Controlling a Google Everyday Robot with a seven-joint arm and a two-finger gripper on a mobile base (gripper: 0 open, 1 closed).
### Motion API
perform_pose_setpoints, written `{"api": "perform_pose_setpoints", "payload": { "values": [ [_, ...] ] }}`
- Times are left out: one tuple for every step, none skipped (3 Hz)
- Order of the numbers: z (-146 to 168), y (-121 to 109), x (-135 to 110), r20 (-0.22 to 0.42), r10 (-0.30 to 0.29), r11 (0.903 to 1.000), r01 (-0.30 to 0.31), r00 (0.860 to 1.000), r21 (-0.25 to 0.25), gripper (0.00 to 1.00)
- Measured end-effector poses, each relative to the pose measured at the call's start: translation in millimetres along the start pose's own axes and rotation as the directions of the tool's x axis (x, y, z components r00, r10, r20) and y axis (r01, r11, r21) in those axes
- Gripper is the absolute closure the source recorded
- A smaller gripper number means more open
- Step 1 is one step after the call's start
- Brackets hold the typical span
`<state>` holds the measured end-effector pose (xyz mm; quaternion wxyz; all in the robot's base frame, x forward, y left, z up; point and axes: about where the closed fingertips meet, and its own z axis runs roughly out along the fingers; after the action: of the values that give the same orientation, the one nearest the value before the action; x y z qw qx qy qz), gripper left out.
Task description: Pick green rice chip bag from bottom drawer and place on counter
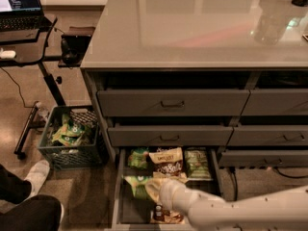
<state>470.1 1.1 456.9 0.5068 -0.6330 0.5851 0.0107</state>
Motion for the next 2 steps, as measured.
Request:
{"api": "perform_pose_setpoints", "payload": {
  "values": [
    [21.0,-42.2,-35.6,0.019,-0.081,0.9967,0.081,0.997,-0.011,1.00],
    [21.0,-42.2,-35.6,0.020,-0.081,0.9967,0.081,0.997,-0.011,1.00]
  ]
}}
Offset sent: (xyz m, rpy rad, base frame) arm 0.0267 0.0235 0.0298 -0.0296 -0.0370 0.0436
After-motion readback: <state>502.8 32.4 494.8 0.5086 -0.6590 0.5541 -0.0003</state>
